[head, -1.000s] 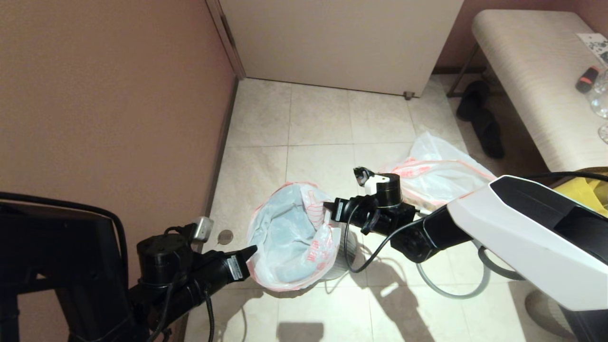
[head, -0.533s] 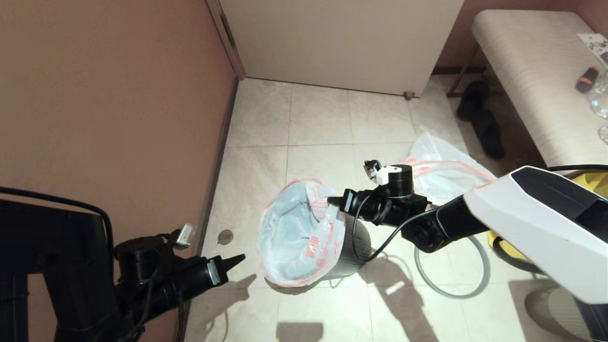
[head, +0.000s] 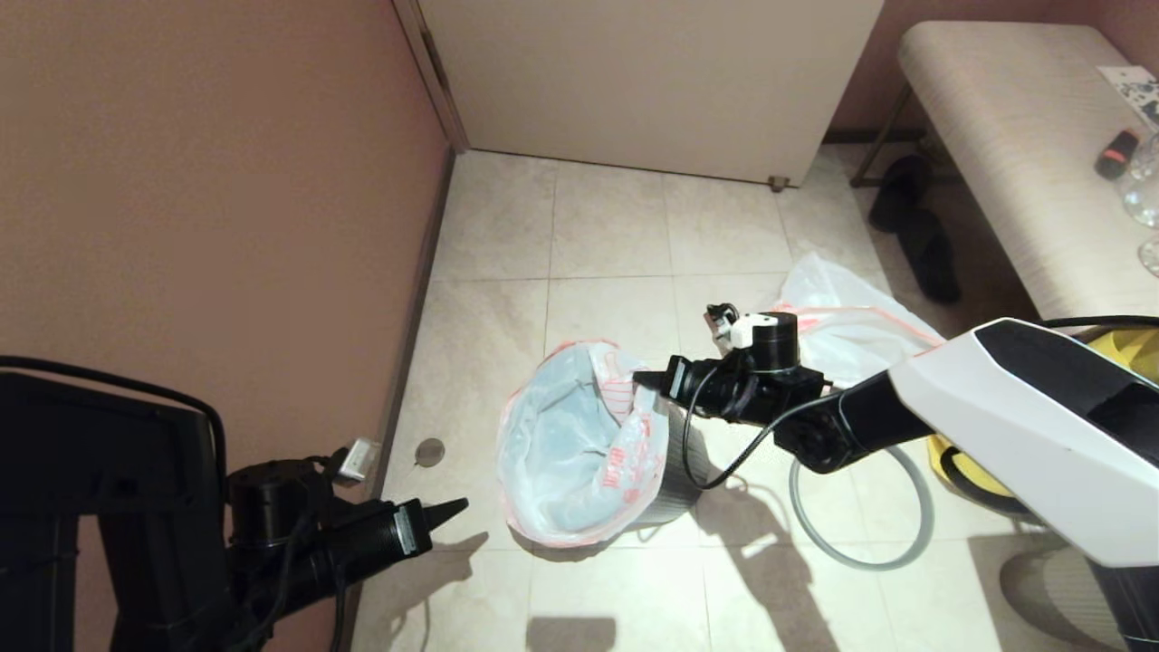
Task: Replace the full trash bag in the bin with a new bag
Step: Put the new garbage bag on the trash can
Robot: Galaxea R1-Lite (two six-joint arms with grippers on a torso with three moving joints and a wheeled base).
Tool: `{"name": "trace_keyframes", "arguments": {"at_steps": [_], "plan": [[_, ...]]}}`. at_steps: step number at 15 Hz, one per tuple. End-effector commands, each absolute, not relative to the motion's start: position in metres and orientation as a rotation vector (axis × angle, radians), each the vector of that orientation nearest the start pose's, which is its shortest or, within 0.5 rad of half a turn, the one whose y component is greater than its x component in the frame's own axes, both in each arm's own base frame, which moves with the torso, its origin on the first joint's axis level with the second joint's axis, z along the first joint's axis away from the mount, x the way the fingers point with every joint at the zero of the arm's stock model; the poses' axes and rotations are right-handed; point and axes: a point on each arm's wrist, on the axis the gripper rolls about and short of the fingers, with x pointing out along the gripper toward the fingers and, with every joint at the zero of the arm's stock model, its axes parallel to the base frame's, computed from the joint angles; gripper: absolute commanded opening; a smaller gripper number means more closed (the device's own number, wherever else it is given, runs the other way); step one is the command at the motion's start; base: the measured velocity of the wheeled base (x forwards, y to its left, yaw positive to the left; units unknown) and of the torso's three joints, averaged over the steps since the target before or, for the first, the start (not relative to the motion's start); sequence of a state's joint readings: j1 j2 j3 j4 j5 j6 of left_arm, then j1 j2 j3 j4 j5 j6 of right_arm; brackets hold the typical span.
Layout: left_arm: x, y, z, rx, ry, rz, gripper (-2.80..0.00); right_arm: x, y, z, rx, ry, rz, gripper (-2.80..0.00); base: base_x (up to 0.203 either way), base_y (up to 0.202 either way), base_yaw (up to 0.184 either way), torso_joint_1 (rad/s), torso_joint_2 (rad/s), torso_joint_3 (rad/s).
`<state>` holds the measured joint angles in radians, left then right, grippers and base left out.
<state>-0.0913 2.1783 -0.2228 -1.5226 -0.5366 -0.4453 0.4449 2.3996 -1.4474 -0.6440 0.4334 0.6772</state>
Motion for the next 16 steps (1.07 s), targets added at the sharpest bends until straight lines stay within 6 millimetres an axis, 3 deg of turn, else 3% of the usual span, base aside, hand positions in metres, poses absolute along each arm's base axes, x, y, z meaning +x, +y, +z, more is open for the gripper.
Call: {"name": "trace_keyframes", "arguments": {"at_steps": [1, 5, 10, 16], "plan": [[0.265, -0.036, 0.017, -0.516, 0.523, -0.528, -2.8, 0.425, 0.218, 0.08, 0.637, 0.602, 0.744, -2.8, 0.0, 0.0, 0.0, 0.0, 0.0, 0.0], [0.265, -0.036, 0.015, -0.516, 0.532, -0.526, -2.8, 0.401, 0.238, 0.096, 0.675, 0.648, 0.814, -2.8, 0.0, 0.0, 0.0, 0.0, 0.0, 0.0], [0.266, -0.036, 0.013, -0.511, 0.535, -0.525, -2.8, 0.407, 0.233, 0.086, 0.67, 0.657, 0.797, -2.8, 0.0, 0.0, 0.0, 0.0, 0.0, 0.0], [0.266, -0.037, 0.012, -0.505, 0.538, -0.526, -2.8, 0.429, 0.165, 0.049, 0.515, 0.631, 0.643, -2.8, 0.0, 0.0, 0.0, 0.0, 0.0, 0.0]]}}
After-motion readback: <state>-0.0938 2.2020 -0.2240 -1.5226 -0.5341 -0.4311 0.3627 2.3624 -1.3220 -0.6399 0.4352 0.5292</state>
